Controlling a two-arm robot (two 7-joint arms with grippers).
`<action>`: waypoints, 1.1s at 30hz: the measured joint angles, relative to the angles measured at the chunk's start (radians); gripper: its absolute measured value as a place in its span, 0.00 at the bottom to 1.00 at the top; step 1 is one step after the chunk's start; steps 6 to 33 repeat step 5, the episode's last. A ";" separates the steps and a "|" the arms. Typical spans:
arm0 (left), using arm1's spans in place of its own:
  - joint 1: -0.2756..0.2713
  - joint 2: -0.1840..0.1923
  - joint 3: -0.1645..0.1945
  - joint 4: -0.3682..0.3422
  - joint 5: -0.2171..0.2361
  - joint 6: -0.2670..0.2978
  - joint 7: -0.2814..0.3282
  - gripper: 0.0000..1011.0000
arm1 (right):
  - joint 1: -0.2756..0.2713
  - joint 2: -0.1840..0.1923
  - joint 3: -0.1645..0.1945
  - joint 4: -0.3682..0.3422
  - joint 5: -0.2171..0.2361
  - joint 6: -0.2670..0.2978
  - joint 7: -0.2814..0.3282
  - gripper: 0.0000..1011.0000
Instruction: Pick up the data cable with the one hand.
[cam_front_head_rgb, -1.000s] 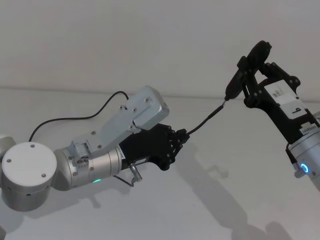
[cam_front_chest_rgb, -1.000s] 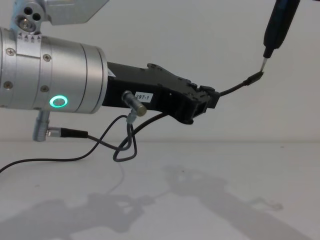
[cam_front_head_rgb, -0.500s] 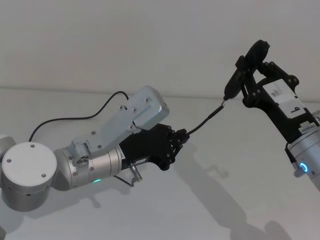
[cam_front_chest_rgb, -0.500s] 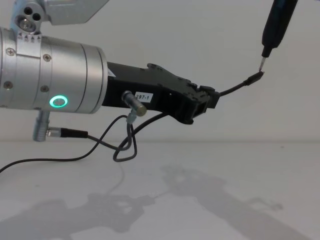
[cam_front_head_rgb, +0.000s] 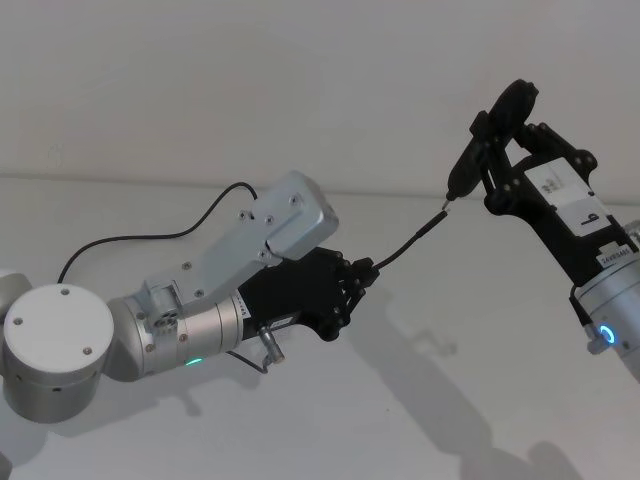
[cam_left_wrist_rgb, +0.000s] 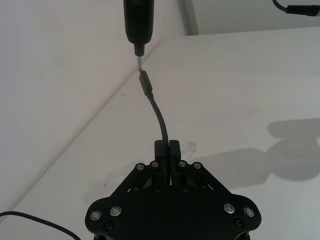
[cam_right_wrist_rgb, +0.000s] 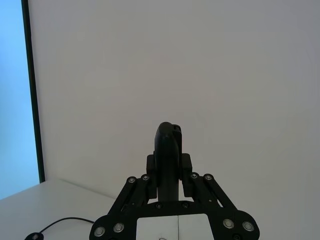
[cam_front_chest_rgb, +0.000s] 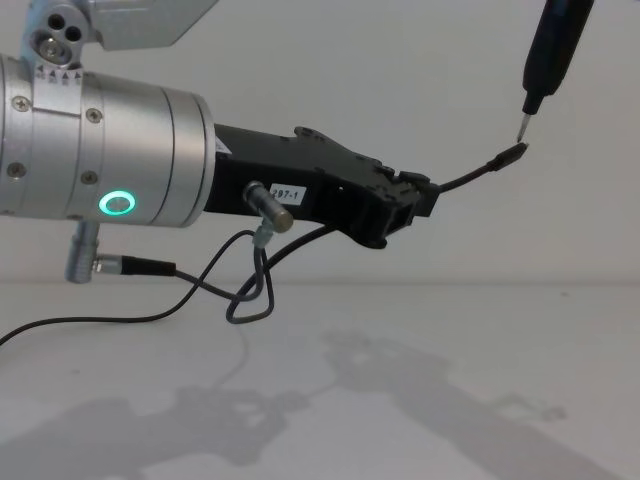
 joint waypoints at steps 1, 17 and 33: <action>0.000 0.000 0.000 0.000 0.000 0.000 0.000 0.05 | 0.000 0.000 0.000 0.000 0.000 0.000 0.000 0.27; 0.000 0.000 0.000 0.000 0.000 0.000 0.000 0.05 | 0.000 0.000 0.000 0.000 0.000 0.000 0.000 0.27; 0.000 0.000 0.000 0.000 0.000 0.000 0.000 0.05 | 0.000 0.000 0.000 0.000 0.000 0.000 0.000 0.27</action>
